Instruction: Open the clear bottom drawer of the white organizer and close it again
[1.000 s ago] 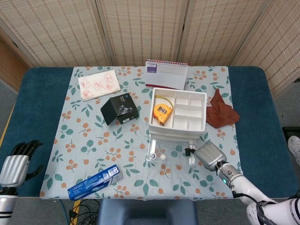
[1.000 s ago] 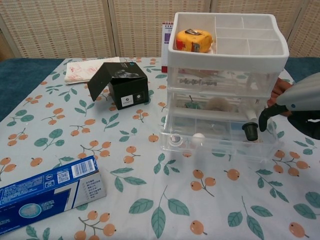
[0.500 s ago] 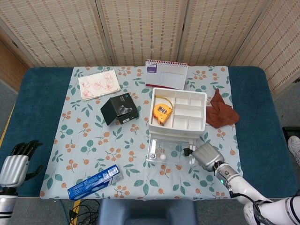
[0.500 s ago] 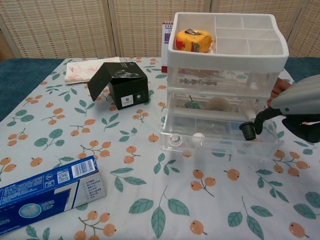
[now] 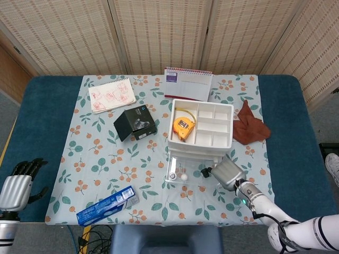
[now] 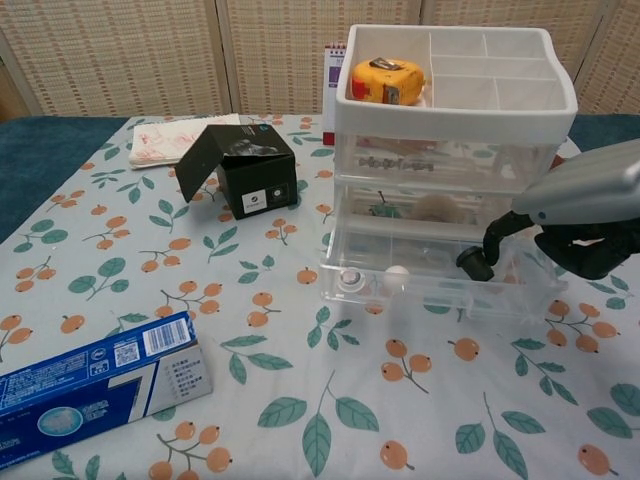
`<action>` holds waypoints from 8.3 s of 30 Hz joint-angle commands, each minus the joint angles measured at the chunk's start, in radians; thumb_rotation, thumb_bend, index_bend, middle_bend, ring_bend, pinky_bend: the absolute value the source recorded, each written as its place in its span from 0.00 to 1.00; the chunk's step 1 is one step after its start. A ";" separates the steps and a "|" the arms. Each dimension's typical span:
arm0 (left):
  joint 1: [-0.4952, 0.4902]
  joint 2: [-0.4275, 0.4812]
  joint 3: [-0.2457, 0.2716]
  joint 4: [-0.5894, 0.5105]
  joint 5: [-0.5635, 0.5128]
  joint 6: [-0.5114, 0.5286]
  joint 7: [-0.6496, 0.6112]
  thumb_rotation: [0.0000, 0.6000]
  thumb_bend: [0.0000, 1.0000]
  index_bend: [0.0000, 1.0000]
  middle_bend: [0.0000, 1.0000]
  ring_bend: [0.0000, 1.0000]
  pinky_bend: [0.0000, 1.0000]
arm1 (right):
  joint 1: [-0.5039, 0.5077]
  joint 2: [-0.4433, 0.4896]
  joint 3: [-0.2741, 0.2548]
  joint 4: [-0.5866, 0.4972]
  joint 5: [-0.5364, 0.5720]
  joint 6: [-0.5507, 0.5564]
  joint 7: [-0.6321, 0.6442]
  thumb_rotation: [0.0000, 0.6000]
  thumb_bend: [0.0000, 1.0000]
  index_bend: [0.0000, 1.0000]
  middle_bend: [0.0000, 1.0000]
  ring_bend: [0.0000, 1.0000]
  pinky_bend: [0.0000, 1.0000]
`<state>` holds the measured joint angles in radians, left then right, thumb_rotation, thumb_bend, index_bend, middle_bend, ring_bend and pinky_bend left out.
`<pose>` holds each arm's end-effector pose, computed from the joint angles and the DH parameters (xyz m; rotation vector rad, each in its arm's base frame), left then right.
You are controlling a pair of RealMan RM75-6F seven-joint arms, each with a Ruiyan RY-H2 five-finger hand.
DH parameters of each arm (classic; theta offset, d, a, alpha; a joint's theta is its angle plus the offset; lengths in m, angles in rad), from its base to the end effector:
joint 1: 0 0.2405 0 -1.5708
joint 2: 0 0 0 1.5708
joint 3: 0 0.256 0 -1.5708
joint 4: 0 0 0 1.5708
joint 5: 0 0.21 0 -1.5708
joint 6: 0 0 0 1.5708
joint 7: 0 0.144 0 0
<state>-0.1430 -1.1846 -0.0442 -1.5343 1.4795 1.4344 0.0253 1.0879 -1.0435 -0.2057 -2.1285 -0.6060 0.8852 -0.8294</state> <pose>-0.3156 0.1991 0.1389 -1.4384 -0.8893 -0.8773 -0.1425 -0.2719 0.0598 2.2469 -0.7732 0.2103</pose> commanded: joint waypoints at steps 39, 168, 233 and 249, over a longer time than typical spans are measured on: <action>0.009 0.016 -0.002 -0.019 0.003 0.020 0.000 1.00 0.24 0.22 0.19 0.21 0.15 | -0.099 -0.042 0.166 0.081 -0.410 -0.023 0.303 1.00 0.18 0.20 0.76 0.90 1.00; -0.004 0.014 -0.005 -0.048 -0.023 -0.025 0.040 1.00 0.24 0.22 0.19 0.20 0.15 | -0.213 -0.231 0.139 0.561 -1.040 -0.054 0.567 1.00 0.20 0.49 0.93 1.00 1.00; -0.024 0.027 -0.001 -0.081 0.005 -0.022 0.029 1.00 0.24 0.22 0.19 0.20 0.15 | -0.638 -0.271 0.095 0.744 -1.037 0.298 0.675 1.00 0.45 0.57 0.94 1.00 1.00; -0.015 0.035 0.007 -0.073 0.000 -0.022 0.010 1.00 0.24 0.22 0.19 0.20 0.15 | -0.605 -0.298 0.121 0.704 -1.008 0.206 0.701 1.00 0.41 0.25 0.92 1.00 1.00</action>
<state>-0.1578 -1.1497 -0.0373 -1.6077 1.4796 1.4121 0.0358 0.4833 -1.3450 -0.0864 -1.4209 -1.6174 1.0927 -0.1300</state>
